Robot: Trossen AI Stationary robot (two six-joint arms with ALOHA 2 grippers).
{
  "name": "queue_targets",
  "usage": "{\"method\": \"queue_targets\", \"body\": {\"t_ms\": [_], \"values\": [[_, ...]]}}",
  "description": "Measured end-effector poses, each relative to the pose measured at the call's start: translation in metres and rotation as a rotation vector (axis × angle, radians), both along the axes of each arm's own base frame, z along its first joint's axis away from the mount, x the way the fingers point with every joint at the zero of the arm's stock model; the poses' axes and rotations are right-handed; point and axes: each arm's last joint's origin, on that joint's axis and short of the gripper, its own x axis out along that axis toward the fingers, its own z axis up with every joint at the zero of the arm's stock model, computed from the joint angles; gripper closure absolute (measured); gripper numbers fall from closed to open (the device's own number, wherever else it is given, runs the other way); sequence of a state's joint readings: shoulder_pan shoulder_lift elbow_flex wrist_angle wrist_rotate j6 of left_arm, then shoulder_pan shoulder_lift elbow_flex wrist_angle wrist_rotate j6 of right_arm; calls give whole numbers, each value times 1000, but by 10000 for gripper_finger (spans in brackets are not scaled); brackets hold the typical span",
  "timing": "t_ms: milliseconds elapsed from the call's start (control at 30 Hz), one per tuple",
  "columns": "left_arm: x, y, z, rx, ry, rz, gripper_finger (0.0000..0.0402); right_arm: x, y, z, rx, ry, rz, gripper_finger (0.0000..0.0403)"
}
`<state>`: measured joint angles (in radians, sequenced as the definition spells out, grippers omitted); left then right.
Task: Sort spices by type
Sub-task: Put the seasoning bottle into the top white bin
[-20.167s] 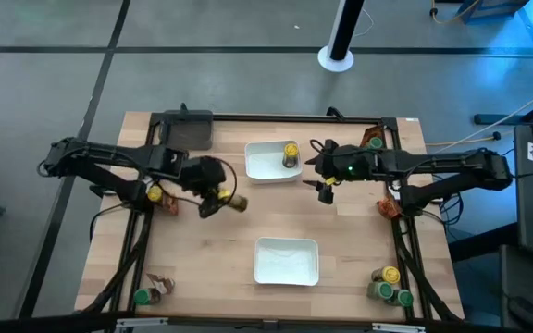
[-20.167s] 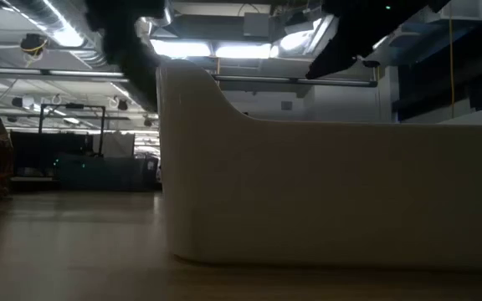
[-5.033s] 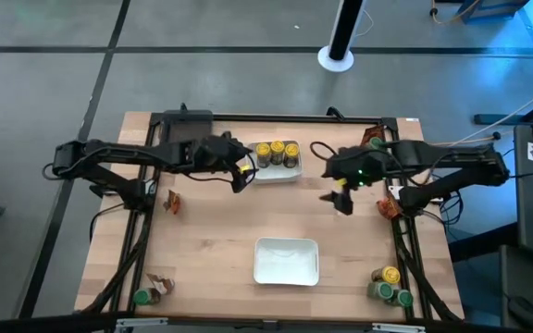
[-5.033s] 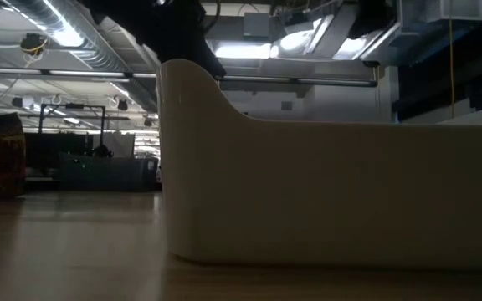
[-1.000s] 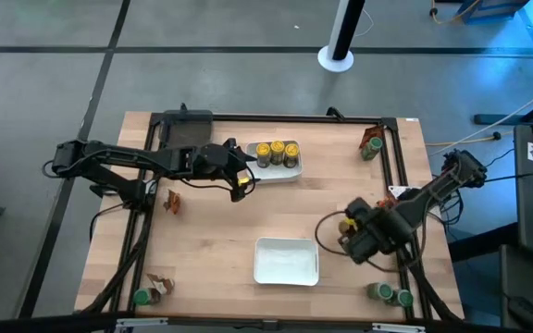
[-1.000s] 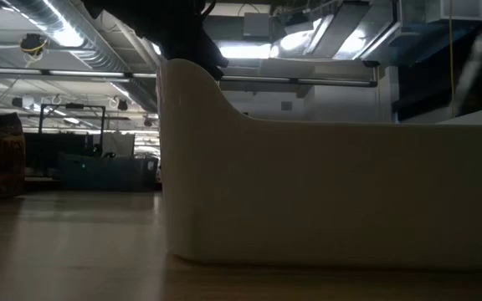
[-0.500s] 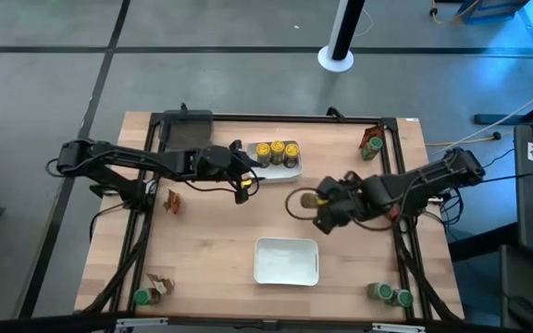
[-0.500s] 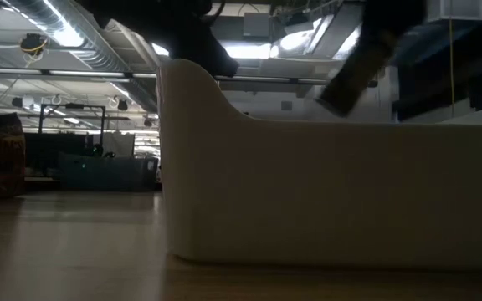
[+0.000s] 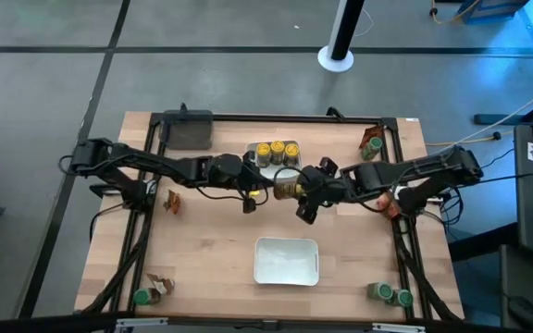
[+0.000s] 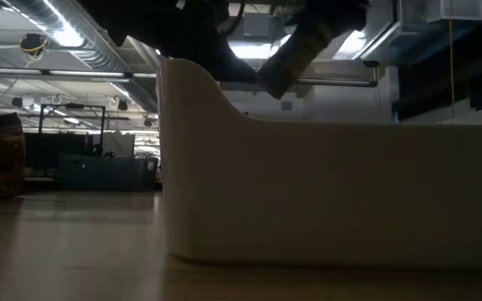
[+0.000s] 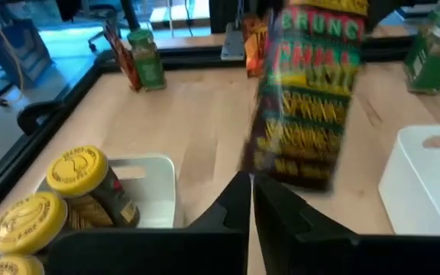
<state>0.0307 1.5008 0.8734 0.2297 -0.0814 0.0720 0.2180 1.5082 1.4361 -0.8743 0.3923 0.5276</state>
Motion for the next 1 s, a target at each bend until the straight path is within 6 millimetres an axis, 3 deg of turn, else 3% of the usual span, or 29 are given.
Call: {"method": "queue_targets", "body": {"t_ms": [500, 767, 1000], "values": [[8, 2, -15, 10, 33, 8, 396, 18, -27, 11, -91, -135, 24, 155], [-23, 6, 5, 108, 179, 138, 400, 25, -41, -2, -149, -57, 8, 155], [-43, 4, 16, 77, 236, 158, 395, 43, -59, -30, -240, 58, -3, 155]]}}
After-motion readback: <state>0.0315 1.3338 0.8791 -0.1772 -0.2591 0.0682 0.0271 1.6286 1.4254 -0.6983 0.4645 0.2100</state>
